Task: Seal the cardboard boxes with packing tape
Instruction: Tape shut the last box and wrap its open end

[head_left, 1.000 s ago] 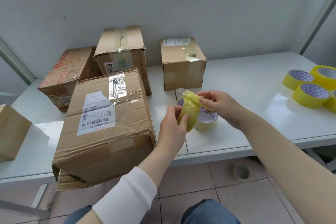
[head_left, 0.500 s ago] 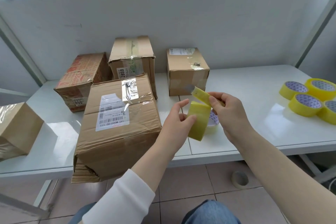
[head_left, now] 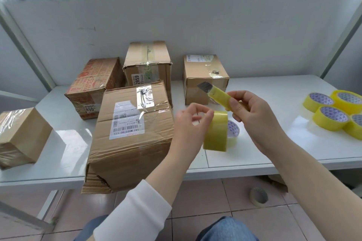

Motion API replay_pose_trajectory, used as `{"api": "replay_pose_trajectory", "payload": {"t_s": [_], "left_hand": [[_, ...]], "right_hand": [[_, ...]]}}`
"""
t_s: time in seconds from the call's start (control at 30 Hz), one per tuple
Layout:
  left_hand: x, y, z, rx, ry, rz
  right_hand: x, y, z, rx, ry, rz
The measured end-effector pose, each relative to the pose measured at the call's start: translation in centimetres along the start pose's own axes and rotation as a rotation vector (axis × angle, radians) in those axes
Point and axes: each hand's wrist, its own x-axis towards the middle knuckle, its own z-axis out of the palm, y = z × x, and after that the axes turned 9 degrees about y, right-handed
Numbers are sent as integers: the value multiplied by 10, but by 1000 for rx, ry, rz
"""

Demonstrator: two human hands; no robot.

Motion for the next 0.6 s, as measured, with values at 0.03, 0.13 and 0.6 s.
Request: {"api": "replay_pose_trajectory", "payload": {"t_s": [0.03, 0.13, 0.6], "left_hand": [[1, 0, 0, 35, 60, 55], [4, 4, 2, 5, 105, 133], [4, 9, 3, -84, 182, 179]], "right_hand": [[0, -2, 0, -7, -1, -2], [0, -7, 3, 29, -4, 9], [-5, -2, 21, -334, 264, -354]]}}
